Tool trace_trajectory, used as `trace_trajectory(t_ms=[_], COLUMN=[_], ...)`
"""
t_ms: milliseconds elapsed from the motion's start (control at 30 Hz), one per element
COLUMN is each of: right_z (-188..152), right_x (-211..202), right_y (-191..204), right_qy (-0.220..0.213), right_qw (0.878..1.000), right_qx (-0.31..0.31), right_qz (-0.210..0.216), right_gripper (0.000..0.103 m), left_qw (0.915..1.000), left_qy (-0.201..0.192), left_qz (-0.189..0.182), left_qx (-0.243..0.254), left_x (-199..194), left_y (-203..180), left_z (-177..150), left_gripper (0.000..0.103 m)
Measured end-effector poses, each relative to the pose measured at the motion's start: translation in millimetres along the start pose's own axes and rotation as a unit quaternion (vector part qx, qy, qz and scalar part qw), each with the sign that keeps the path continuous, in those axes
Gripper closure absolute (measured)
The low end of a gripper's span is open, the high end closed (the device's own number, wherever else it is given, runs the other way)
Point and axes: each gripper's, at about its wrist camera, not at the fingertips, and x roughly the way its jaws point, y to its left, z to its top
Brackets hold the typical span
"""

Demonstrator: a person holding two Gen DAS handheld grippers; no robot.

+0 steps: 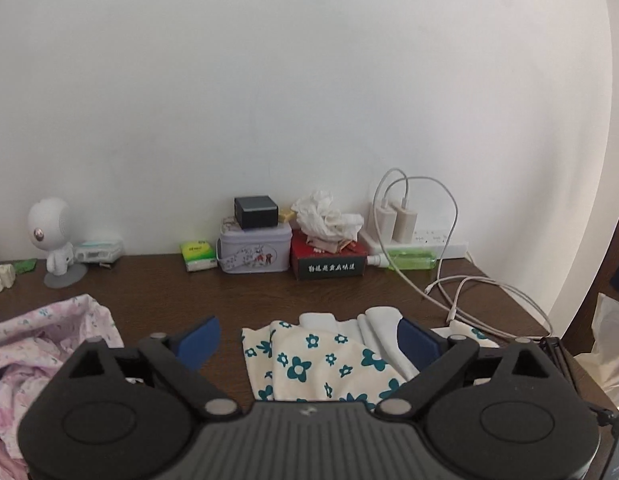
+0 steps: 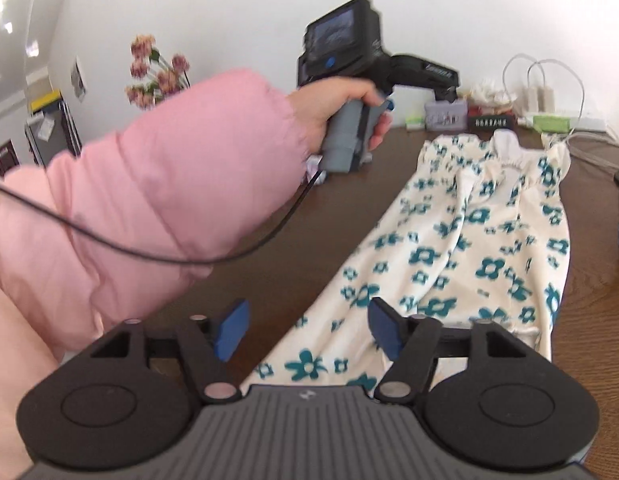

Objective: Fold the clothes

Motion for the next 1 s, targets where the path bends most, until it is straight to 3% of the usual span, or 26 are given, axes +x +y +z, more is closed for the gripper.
trace_trajectory(t_ms=[100, 200, 333, 533, 600, 767, 833, 1000], right_z=[7, 4, -11, -31, -35, -47, -49, -51], right_x=[-27, -46, -60, -75, -73, -53, -45, -28], right_y=[1, -3, -12, -20, -25, -47, -53, -66], right_qy=[-0.049, -0.06, -0.049, -0.039, -0.026, 0.015, 0.023, 0.038], right_qw=[0.999, 0.997, 0.995, 0.989, 0.987, 0.978, 0.977, 0.976], right_qx=[0.004, 0.023, 0.064, 0.09, 0.096, 0.125, 0.129, 0.138], right_qz=[-0.014, -0.03, -0.055, -0.106, -0.125, -0.165, -0.167, -0.163], right_gripper=[0.0, 0.0, 0.0, 0.0, 0.0, 0.001, 0.005, 0.03], left_qw=[0.9995, 0.9984, 0.9974, 0.9944, 0.993, 0.9899, 0.9866, 0.9786], left_qy=[-0.026, -0.049, -0.059, -0.035, -0.025, -0.004, 0.007, 0.047], left_qz=[-0.013, -0.025, -0.033, -0.081, -0.096, -0.1, -0.091, -0.043], left_qx=[0.011, 0.016, 0.024, 0.057, 0.064, 0.1, 0.135, 0.196], left_x=[-51, -105, -171, -227, -231, -199, -174, -88], left_y=[2, -1, -13, -35, -42, -96, -127, -181], left_z=[5, -7, -49, -107, -106, -56, -34, -29], left_gripper=[0.0, 0.0, 0.0, 0.0, 0.0, 0.0, 0.0, 0.004])
